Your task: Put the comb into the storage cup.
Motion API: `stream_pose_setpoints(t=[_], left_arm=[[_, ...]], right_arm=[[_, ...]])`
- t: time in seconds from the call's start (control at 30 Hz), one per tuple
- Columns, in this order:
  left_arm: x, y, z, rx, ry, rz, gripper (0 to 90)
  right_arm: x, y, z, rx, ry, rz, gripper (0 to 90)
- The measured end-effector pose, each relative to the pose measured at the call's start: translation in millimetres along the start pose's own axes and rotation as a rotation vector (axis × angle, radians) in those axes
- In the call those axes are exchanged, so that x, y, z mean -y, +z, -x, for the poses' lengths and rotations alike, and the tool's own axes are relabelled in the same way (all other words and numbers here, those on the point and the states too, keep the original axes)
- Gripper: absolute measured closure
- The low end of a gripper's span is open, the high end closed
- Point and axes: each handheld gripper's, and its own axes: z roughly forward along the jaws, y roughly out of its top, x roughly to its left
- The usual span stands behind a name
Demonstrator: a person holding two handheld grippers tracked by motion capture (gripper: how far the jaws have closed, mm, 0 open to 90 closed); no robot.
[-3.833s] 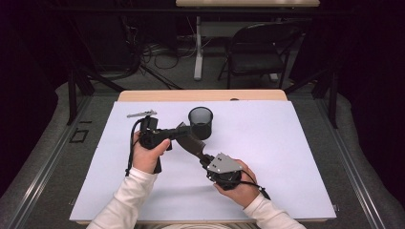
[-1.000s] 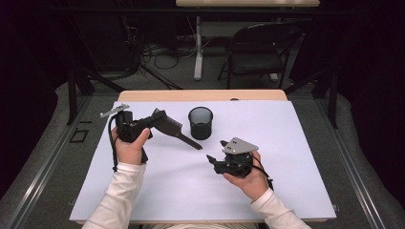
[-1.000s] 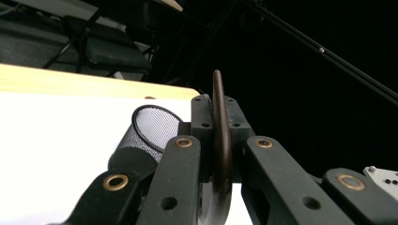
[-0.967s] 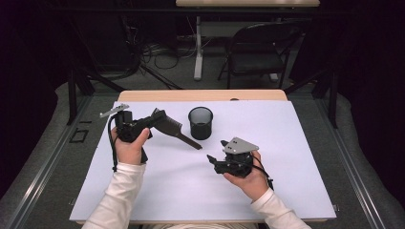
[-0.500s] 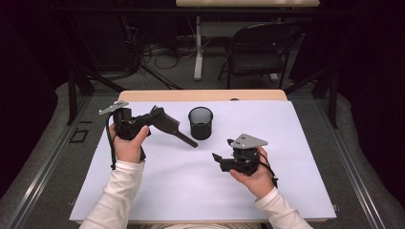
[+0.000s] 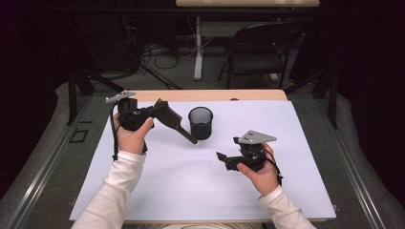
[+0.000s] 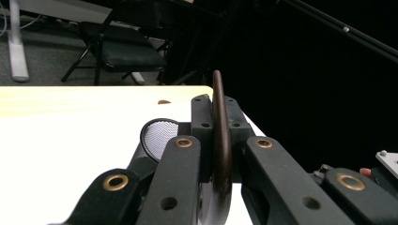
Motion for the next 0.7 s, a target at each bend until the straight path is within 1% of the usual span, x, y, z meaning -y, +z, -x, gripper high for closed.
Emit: stream_pose_setpoints(t=[0.13,0.3,0.33,0.4,0.47,0.5,0.7], left_arm=[[-6.1,1.1,1.7,-0.006,0.006,-0.007,86.9],[-11.2,2.8,2.2,-0.009,0.01,-0.025,86.9],[-11.2,2.8,2.2,-0.009,0.01,-0.025,86.9],[-14.0,4.2,1.1,-0.01,-0.004,-0.029,86.9],[-16.2,5.1,0.2,-0.006,-0.009,-0.034,86.9],[-17.3,5.4,0.0,-0.006,-0.008,-0.038,87.0],[-24.3,6.2,1.2,-0.012,0.0,-0.041,86.9]], right_arm=[[0.4,0.2,-0.1,0.008,-0.007,-0.008,15.0],[0.6,0.1,0.7,0.013,0.002,-0.014,14.2],[0.6,0.1,0.8,0.014,0.002,-0.013,13.7],[0.6,0.4,1.1,0.015,0.002,-0.012,12.4],[0.6,1.2,1.5,0.01,-0.002,-0.014,9.7],[0.5,1.7,2.1,0.003,-0.003,-0.015,8.7],[0.0,5.7,2.0,-0.001,-0.009,-0.026,5.8]])
